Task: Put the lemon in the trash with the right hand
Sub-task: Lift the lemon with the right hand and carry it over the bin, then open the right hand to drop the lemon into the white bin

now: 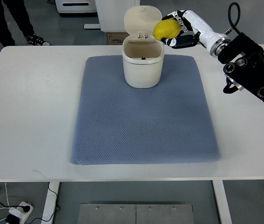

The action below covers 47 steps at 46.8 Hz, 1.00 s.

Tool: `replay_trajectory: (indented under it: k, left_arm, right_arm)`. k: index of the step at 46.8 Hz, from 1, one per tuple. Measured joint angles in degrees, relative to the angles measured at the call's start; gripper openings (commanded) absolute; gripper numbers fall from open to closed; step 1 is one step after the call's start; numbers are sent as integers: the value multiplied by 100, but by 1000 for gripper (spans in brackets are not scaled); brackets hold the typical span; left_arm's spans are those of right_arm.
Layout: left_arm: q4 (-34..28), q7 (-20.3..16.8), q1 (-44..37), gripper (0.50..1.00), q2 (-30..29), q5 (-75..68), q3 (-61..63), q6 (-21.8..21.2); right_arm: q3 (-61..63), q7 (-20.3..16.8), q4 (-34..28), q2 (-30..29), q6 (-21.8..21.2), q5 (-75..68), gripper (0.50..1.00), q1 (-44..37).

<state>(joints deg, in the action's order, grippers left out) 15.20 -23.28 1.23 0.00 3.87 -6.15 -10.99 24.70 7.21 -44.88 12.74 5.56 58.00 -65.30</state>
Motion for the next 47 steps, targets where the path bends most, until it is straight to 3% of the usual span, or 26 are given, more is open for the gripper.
replay_trajectory:
  k: [21, 46, 47]
  left_arm:
    - [0, -1, 0, 1000, 0, 0, 0, 0]
    - [0, -1, 0, 1000, 0, -1, 0, 0]
    - [0, -1, 0, 1000, 0, -1, 0, 0]
  right_arm:
    - [-401, -24, 713, -873, 129, 13, 500, -306]
    - [-418, 21, 1075, -1081, 312, 3, 500, -204]
    - [-415, 21, 1074, -1086, 313, 3, 516, -204]
